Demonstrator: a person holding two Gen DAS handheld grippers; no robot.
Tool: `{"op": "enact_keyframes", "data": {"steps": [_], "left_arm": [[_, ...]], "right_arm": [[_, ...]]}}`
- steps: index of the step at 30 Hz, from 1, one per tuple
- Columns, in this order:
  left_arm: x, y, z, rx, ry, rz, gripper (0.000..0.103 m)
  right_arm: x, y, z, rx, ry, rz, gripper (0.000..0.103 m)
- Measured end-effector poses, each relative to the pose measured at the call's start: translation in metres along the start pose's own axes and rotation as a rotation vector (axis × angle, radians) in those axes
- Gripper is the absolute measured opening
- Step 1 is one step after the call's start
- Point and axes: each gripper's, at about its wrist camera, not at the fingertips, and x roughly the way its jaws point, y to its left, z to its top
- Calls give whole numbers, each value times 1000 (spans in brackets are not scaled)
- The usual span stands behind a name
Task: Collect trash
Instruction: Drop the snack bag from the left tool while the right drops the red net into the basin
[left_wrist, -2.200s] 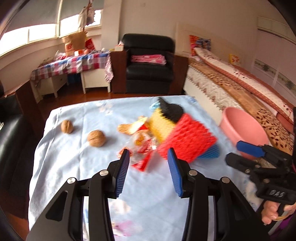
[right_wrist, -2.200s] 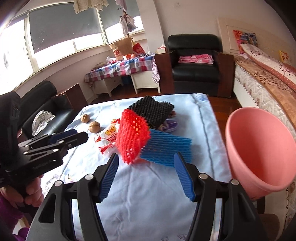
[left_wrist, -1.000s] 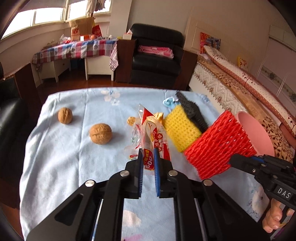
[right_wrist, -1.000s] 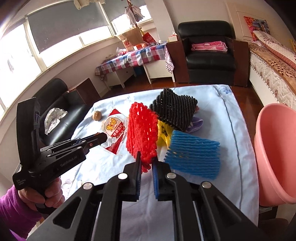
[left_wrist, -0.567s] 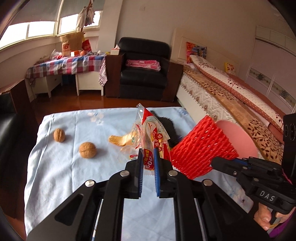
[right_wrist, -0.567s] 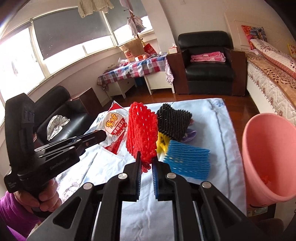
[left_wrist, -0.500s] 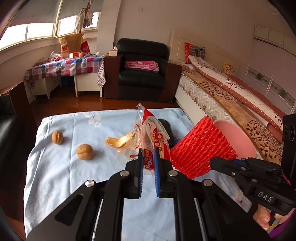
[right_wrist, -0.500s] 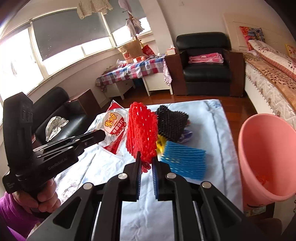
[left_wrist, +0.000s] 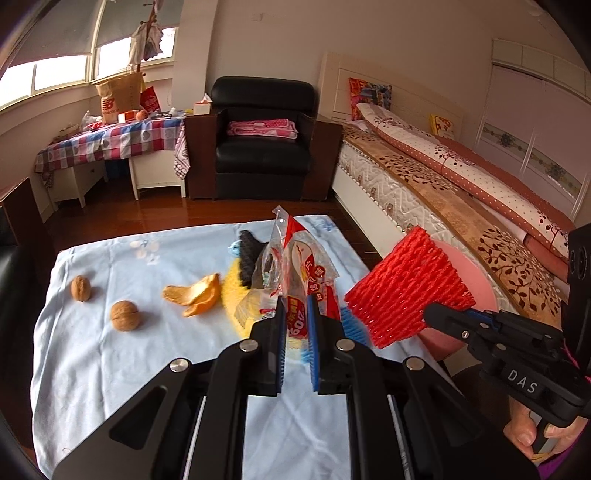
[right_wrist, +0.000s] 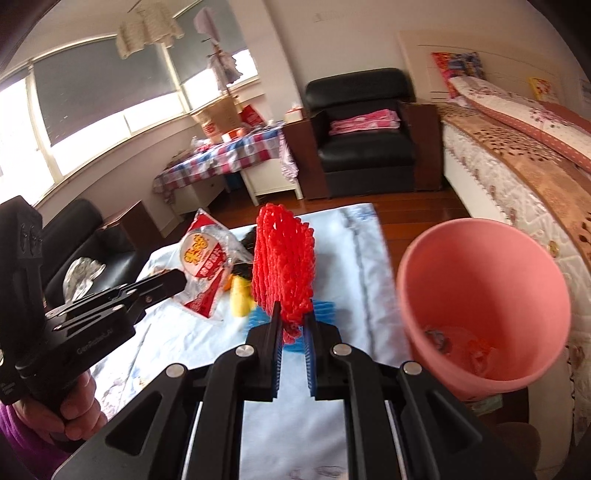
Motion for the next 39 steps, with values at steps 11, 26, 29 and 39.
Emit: {"op": "enact_keyframes", "data": {"steps": [11,26,29,39], "left_arm": [[29,-59,13,98,13,-50,10],[80,-128,12,213,67,-99,10],[91,-137,12,224,83,-107,10],[126,-153,13,229,141,-143,10]], "right_arm": [[-20,-56,5,99,-32,-142,10],[-27,-133,2,217,-14,-270,10],[-24,-145,1,226,-5,-287,10],[-10,-172,-2,251,23,-323,10]]}}
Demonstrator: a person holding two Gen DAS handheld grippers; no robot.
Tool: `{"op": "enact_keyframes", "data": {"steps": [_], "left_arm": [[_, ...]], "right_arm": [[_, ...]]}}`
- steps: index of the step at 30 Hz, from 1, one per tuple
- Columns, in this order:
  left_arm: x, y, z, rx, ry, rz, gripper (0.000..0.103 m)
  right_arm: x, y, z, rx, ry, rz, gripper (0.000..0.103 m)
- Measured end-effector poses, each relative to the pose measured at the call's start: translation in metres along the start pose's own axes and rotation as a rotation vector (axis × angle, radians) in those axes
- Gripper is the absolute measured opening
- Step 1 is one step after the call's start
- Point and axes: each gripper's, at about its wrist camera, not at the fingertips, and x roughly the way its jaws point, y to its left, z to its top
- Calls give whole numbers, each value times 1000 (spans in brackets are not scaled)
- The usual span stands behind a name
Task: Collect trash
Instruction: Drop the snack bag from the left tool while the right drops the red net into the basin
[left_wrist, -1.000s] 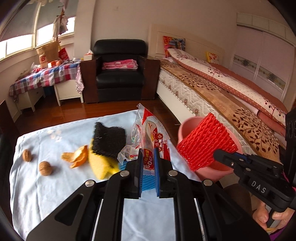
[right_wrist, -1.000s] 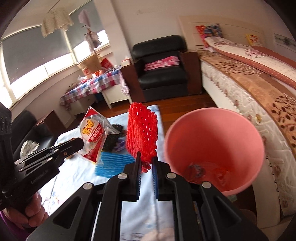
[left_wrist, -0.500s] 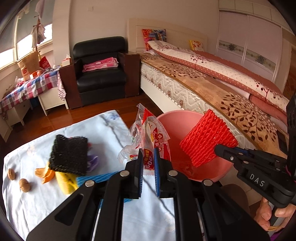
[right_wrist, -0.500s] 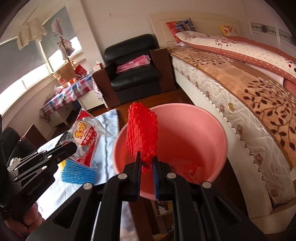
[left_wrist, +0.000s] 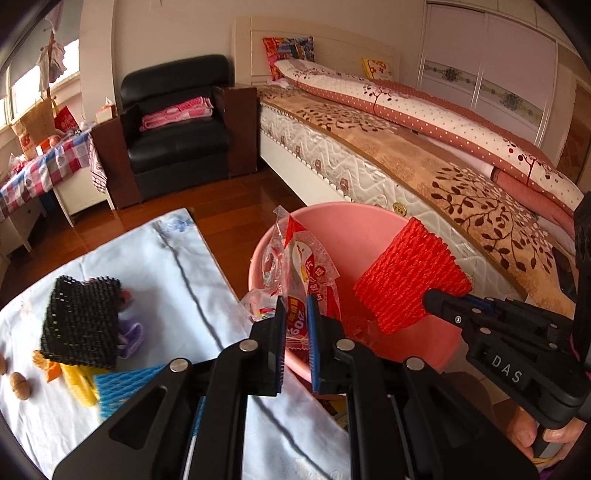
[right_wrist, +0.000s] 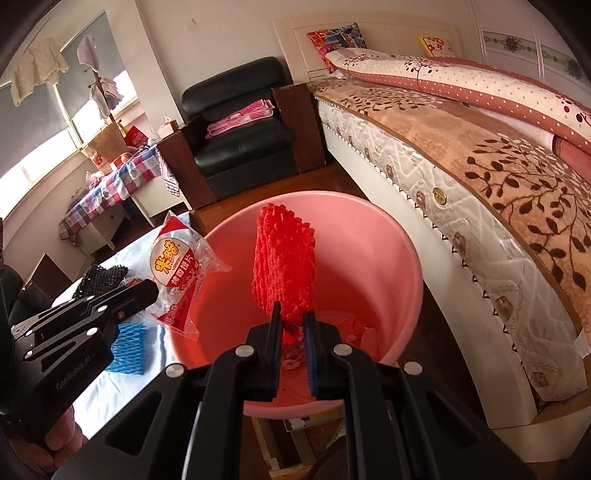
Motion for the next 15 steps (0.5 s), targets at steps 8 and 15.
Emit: {"op": "enact_keyframes", "data": {"steps": [8,15], "left_arm": [[17,-3,-1,9,27,-13,10],[22,-4,-1,6,45,-19,26]], "right_arm": [[13,-9,0,3,18,-24,11],[15,-8,-1,-5,7,-39,32]]}}
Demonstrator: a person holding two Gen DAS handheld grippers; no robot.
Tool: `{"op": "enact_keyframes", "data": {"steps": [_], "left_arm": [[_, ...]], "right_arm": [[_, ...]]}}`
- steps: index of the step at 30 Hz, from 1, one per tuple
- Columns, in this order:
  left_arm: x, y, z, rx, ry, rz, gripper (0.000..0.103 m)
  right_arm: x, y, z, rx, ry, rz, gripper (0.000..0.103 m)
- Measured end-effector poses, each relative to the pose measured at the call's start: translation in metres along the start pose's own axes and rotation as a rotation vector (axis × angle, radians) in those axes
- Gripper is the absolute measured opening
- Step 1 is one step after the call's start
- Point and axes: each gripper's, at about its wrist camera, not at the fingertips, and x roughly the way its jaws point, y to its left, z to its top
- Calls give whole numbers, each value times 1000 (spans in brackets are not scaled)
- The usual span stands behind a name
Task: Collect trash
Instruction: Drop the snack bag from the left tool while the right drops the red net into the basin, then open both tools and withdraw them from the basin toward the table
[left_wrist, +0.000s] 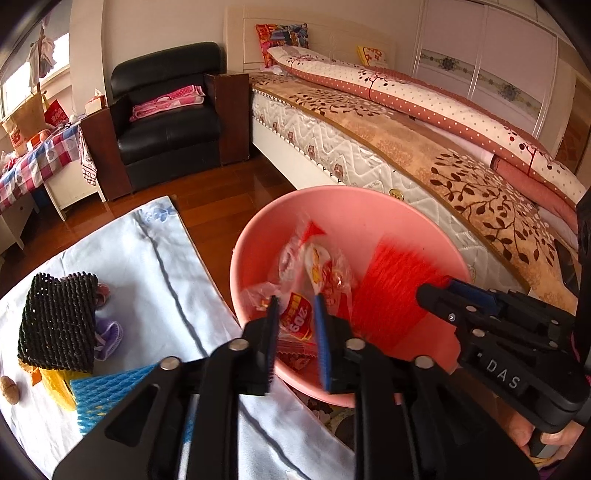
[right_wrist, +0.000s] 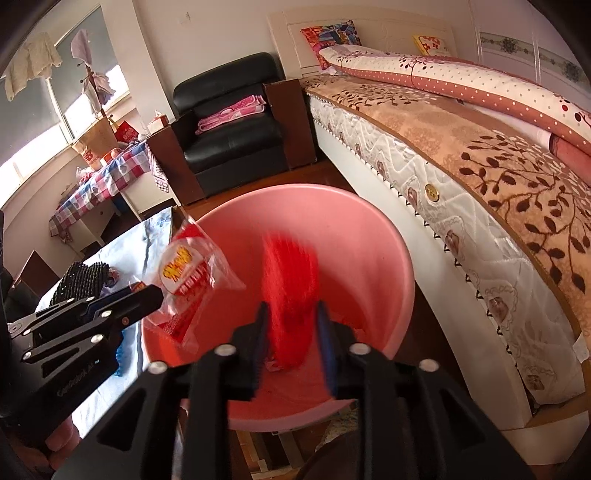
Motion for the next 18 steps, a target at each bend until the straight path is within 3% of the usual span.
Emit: {"op": "enact_keyframes", "data": {"steps": [1,3,18], "left_arm": [[0,0,0,-3,-1,1,35],[-1,1,0,-13,-6,1,40],[-29,7,-2,-29,-54,18,40]], "right_arm": [[0,0,0,1,-3,-1,34],[-1,0,0,4,-6,-5,38],[-18,12,1,-2,-43,-23,52]]}}
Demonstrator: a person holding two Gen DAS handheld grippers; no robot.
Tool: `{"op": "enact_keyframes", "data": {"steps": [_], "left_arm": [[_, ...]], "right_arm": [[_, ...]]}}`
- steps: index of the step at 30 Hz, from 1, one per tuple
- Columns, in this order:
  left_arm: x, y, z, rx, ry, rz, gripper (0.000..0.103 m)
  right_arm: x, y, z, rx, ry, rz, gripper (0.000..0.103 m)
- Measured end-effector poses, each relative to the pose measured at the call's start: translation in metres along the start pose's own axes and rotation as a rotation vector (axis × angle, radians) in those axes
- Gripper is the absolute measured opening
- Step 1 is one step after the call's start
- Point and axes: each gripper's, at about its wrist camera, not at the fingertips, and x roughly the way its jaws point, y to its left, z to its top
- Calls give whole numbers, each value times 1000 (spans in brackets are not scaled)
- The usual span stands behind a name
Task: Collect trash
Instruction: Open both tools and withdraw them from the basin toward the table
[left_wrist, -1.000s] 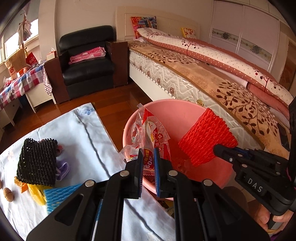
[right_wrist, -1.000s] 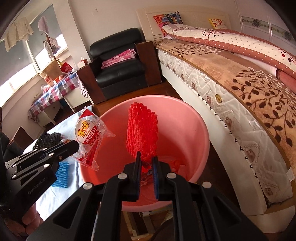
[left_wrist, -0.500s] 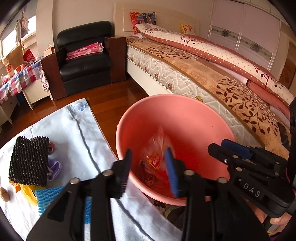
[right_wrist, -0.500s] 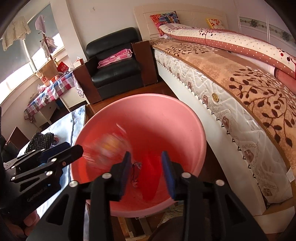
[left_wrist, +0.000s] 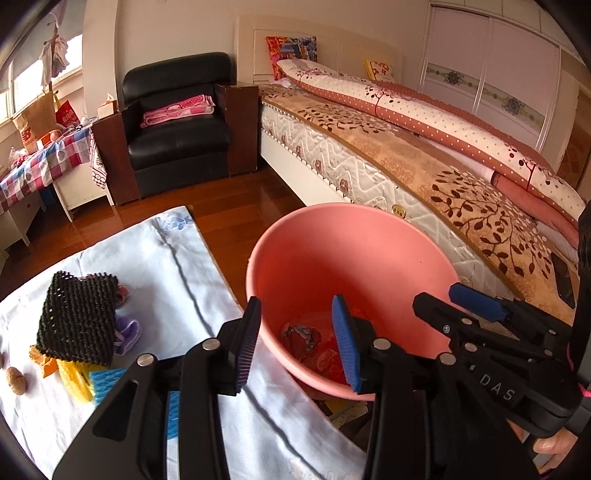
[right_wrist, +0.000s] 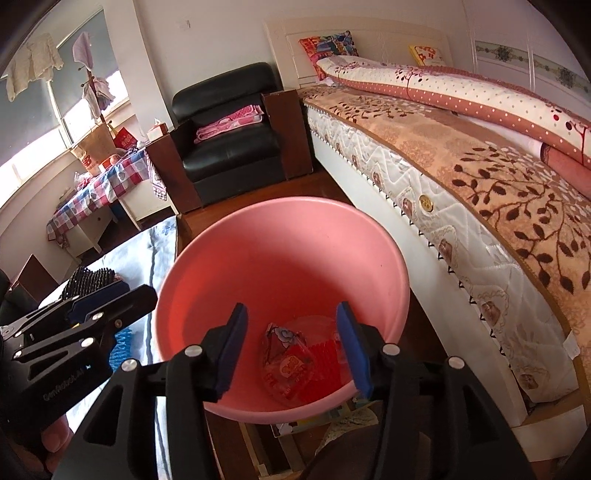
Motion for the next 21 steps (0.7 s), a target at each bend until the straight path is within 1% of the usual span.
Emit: {"op": "enact_keyframes", "data": {"steps": [9,11,21], "left_arm": [[-24,16,-8,-22,-31,11,40],[-31,20,-11,-28,-39,13,40],[-56,42,-23,-76,-65,23,40]], "right_arm": [[-18,18,-3,-23,-26,-35,57],[-24,23,-3,-30,-39,-46,59],[-45,47,-6,-76,-89,-74,64]]}}
